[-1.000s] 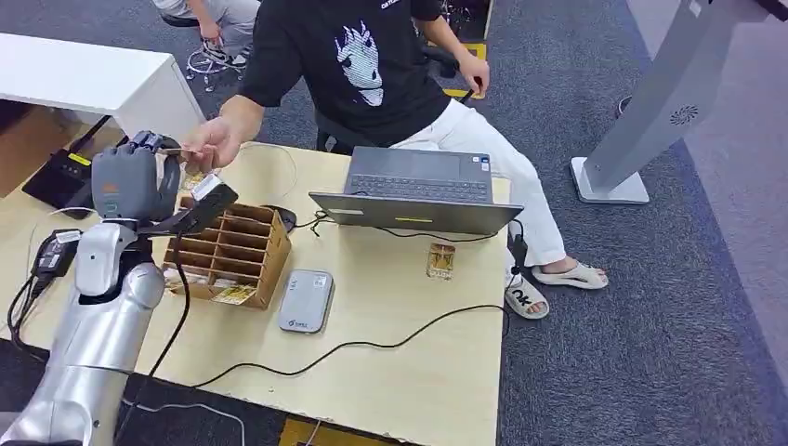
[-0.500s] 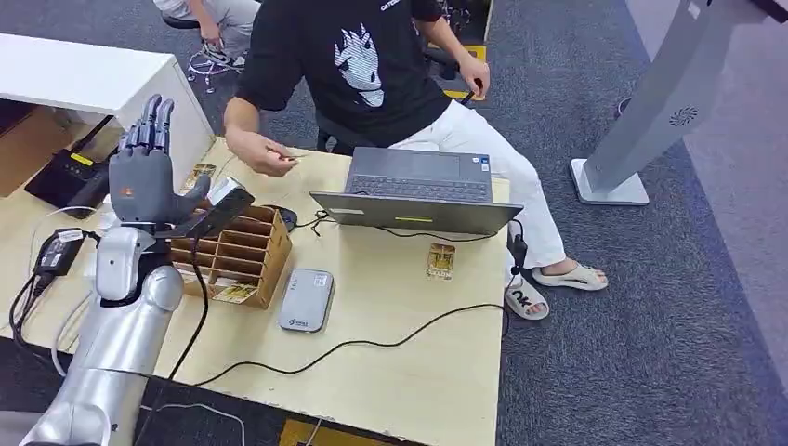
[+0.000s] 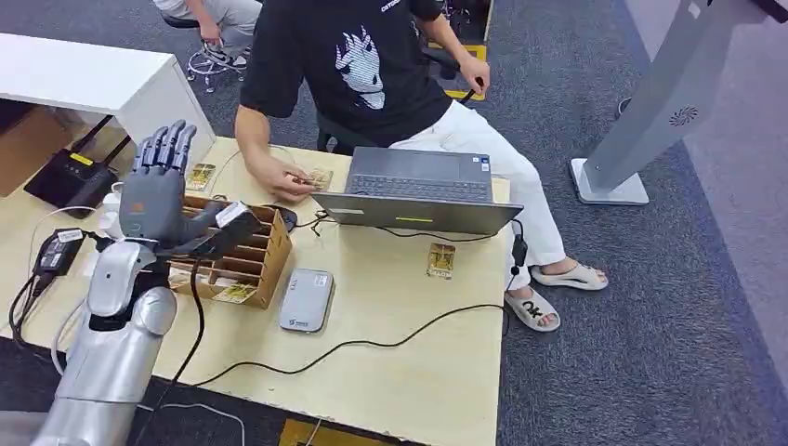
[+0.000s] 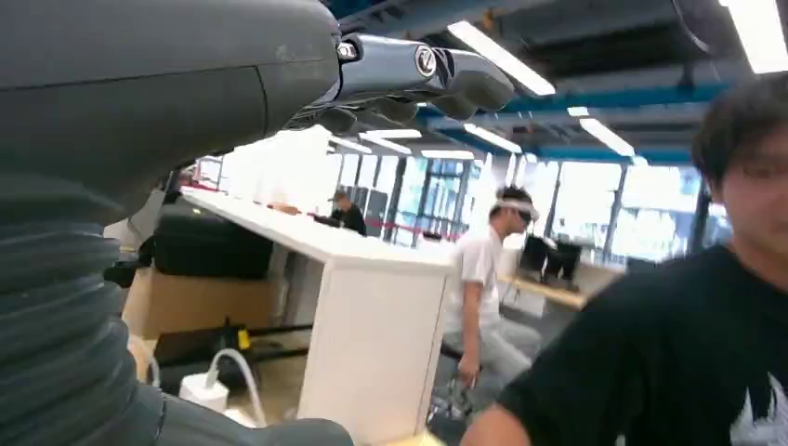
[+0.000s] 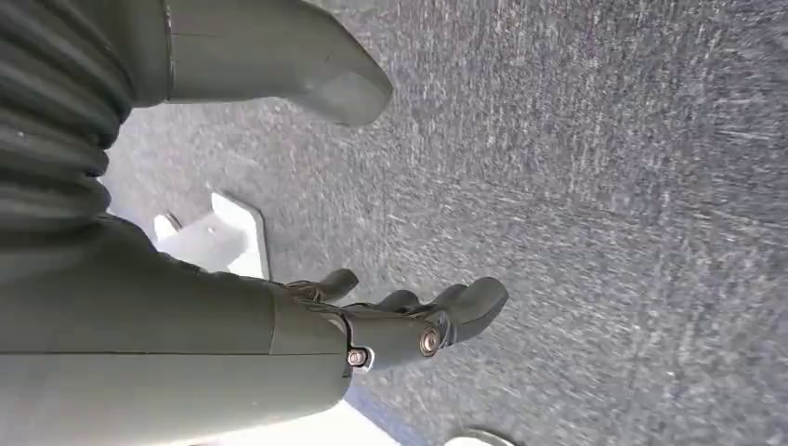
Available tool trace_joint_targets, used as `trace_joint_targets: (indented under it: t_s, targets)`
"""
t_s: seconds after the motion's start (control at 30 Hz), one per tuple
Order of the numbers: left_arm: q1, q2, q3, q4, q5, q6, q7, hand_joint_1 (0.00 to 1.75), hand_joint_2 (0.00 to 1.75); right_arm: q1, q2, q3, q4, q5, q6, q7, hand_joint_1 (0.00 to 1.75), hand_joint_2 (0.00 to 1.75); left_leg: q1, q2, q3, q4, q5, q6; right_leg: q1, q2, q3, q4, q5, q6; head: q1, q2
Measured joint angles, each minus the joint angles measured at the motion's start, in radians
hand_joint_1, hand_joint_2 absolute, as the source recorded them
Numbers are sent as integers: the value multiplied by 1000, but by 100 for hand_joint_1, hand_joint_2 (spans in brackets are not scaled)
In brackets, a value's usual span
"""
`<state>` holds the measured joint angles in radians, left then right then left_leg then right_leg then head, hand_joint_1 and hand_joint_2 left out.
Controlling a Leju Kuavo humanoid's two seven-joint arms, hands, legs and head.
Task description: Pass the card to the sensor for recognition and then transmit it.
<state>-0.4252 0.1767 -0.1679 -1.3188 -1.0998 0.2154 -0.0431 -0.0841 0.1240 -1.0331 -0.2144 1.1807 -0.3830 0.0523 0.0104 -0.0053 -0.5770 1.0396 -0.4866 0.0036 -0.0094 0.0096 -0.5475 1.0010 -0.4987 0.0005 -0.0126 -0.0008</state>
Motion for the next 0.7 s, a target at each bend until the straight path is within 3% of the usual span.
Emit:
trace_joint_targets:
  t_s: [0.1, 0.23, 0.5, 0.7]
  targets:
    - [55, 33, -16, -72, 43, -76, 8, 0, 175, 3, 0, -10, 0, -11, -3, 0, 0, 175, 0, 0, 0, 0, 0, 0, 0, 0, 0, 0, 0, 0, 0, 0]
    - [135, 78, -34, -164, 101, -121, -5, 0, 175, 4, 0, -29, 0, -25, -5, 1, 0, 175, 0, 1, 0, 0, 0, 0, 0, 1, -1, 0, 0, 0, 0, 0]
    - [307, 161, -107, -369, 60, -132, -2, 0, 175, 4, 1, -58, 0, -50, -10, -4, 0, 175, 0, 1, -1, 0, -1, 0, 0, 1, -1, 0, 0, 0, 0, 0]
    - [354, 196, -133, -437, 39, -136, 0, 0, 175, 4, 1, -67, 0, -52, -11, -4, 0, 175, 0, 1, -1, 0, -1, 0, 0, 0, -1, 0, 0, 0, 0, 0]
